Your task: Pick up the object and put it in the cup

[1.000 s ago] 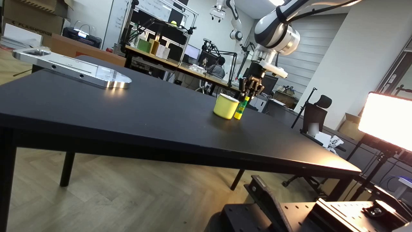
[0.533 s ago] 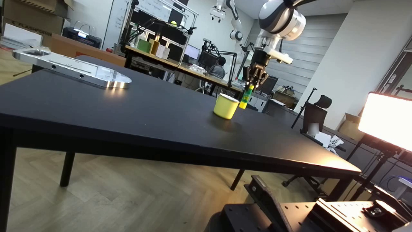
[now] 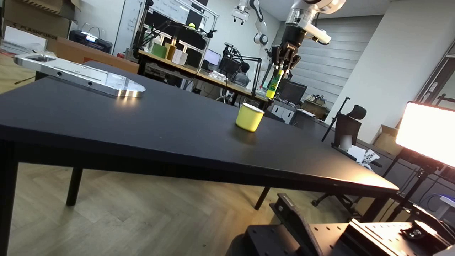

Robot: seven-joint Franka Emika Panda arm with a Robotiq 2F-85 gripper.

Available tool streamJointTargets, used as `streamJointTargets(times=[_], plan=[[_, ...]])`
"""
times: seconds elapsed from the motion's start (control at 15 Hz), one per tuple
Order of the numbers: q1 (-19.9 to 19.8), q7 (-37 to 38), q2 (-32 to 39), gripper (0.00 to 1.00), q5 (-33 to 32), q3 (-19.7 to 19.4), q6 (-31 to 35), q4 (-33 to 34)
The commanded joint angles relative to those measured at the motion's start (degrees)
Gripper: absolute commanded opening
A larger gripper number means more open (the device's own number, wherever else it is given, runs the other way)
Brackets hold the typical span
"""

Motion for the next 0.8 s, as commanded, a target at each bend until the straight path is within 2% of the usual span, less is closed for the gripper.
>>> streamJointTargets(times=[0.0, 0.33, 0.73], plan=[[0.3, 1.7, -1.3, 0.09, 1.4, 1.3, 0.1, -2.5], [0.1, 0.8, -0.8, 0.09, 5.6, 3.0, 3.0, -6.4], [0.4, 0.9, 0.1, 0.09, 7.5, 3.7, 13.1, -12.7]])
